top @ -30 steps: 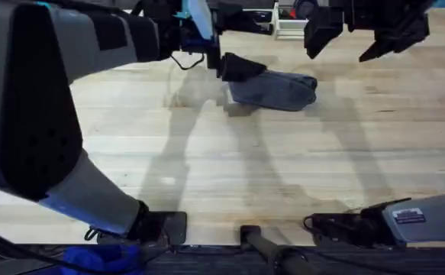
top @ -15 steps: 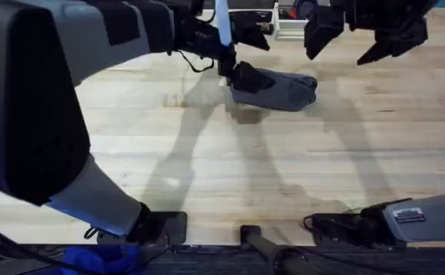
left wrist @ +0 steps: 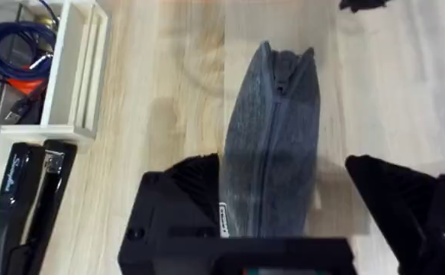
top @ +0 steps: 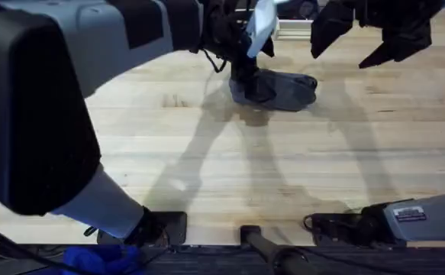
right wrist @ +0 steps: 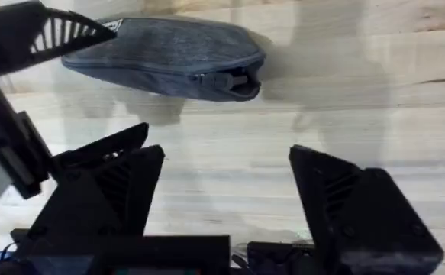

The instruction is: Unzip the bag, pick up the pens from the table one at a time and place them inside, then zip the bag closed.

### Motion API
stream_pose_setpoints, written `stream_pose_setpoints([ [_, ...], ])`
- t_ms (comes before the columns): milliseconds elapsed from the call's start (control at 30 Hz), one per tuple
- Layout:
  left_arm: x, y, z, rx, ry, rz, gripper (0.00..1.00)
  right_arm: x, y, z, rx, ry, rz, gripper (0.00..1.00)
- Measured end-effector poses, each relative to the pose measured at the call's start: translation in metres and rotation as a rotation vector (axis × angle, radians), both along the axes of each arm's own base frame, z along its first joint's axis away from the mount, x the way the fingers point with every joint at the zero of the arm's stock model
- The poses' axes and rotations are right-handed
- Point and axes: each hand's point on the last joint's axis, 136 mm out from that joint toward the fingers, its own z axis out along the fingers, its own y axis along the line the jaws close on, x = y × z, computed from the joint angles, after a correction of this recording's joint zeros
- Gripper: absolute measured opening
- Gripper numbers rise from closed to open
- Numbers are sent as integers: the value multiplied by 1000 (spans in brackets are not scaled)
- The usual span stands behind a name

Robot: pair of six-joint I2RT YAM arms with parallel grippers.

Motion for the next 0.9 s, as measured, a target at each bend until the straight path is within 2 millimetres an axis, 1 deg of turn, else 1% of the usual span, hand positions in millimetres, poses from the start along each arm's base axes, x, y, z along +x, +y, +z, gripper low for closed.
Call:
stream_pose_setpoints([
  [133,-1,-3,-4,36,-27,-6,992,0,1,0,3,0,1,996],
  [333,2,-1,-5,50,-43,1,993,-3,0,-1,2,11,1,996],
  [500,2,-2,-5,46,-43,-1,993,-5,0,-1,2,21,3,996],
  [633,0,-6,-3,17,-36,-21,993,-6,0,-1,1,25,6,996],
  [900,-1,-13,-15,-8,-2,-49,994,-8,0,-2,-2,33,15,995],
])
